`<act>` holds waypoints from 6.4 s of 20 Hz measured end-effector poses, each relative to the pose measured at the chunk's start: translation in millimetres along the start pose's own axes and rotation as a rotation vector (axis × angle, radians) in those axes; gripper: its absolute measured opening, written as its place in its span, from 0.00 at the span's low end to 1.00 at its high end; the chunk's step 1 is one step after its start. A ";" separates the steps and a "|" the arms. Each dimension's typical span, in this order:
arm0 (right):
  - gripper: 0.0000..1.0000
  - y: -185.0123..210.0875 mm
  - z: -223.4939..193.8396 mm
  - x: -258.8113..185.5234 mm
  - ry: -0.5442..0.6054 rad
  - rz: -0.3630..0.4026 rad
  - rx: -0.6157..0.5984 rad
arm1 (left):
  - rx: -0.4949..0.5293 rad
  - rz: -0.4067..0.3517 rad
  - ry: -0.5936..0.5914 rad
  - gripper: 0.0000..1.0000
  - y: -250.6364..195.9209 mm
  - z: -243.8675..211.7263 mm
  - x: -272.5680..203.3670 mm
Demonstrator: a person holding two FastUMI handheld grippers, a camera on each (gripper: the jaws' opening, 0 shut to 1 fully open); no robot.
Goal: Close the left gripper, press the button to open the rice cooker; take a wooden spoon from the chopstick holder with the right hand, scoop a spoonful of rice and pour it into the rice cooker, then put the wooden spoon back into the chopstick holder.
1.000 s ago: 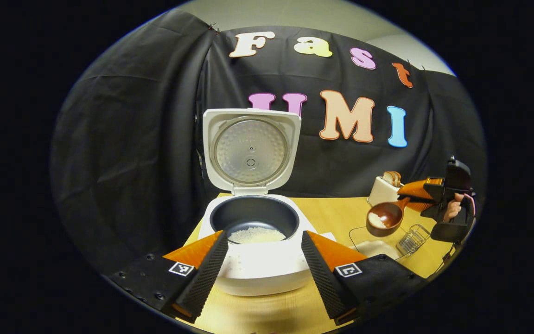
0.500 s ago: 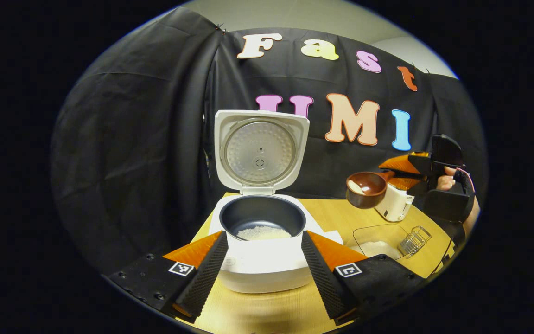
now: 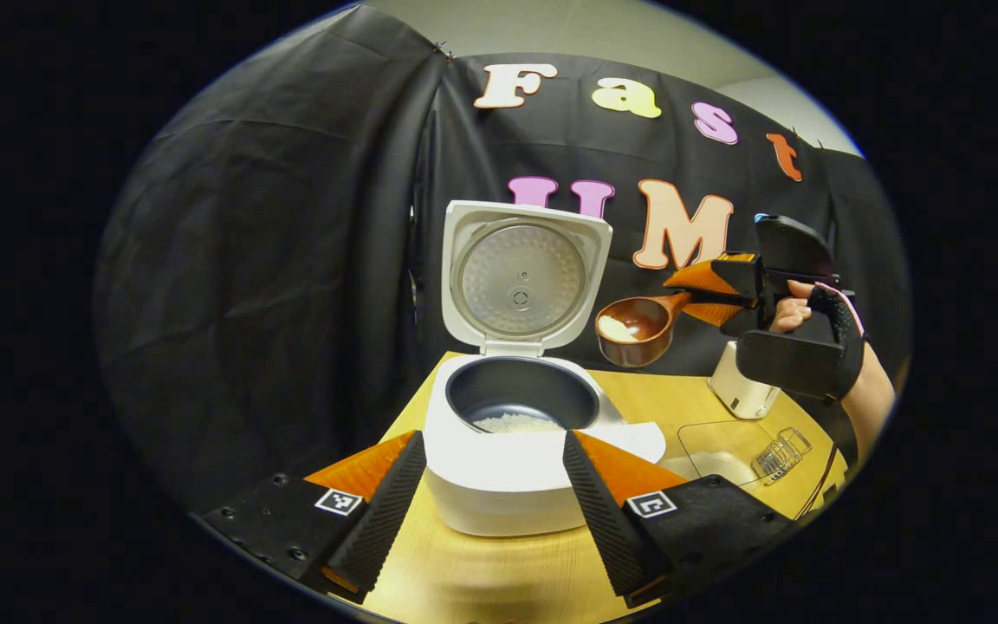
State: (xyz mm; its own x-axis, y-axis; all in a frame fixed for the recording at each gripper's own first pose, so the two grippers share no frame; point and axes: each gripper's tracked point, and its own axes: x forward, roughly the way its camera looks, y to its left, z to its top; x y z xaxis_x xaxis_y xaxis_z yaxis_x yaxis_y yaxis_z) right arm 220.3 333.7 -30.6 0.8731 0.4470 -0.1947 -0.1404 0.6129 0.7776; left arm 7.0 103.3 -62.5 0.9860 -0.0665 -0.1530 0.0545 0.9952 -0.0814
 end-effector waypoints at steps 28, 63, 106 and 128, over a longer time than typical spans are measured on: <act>0.10 109.1 -139.2 6.4 -0.353 0.109 -1.595 | -0.059 0.177 0.005 0.94 52.4 -13.8 -7.5; 0.12 -220.7 272.9 -262.1 -0.428 -0.315 -0.444 | 0.103 -0.057 -0.008 0.94 -129.9 15.0 -23.7; 1.00 -334.9 170.7 -275.5 -0.231 -0.495 -0.668 | -0.028 0.001 -0.150 0.94 -133.9 93.2 0.6; 1.00 -312.8 109.4 -431.7 -0.482 -0.825 -0.455 | 0.094 -0.074 -0.263 0.93 -89.3 274.0 179.5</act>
State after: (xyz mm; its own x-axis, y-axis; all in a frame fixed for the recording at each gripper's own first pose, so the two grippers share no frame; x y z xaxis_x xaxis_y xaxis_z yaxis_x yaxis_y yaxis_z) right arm -61.6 -122.3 -124.4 0.8566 -0.4642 -0.2253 0.5066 0.8396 0.1960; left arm 222.3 22.2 187.2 0.9852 -0.1301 0.1117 0.1297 0.9915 0.0103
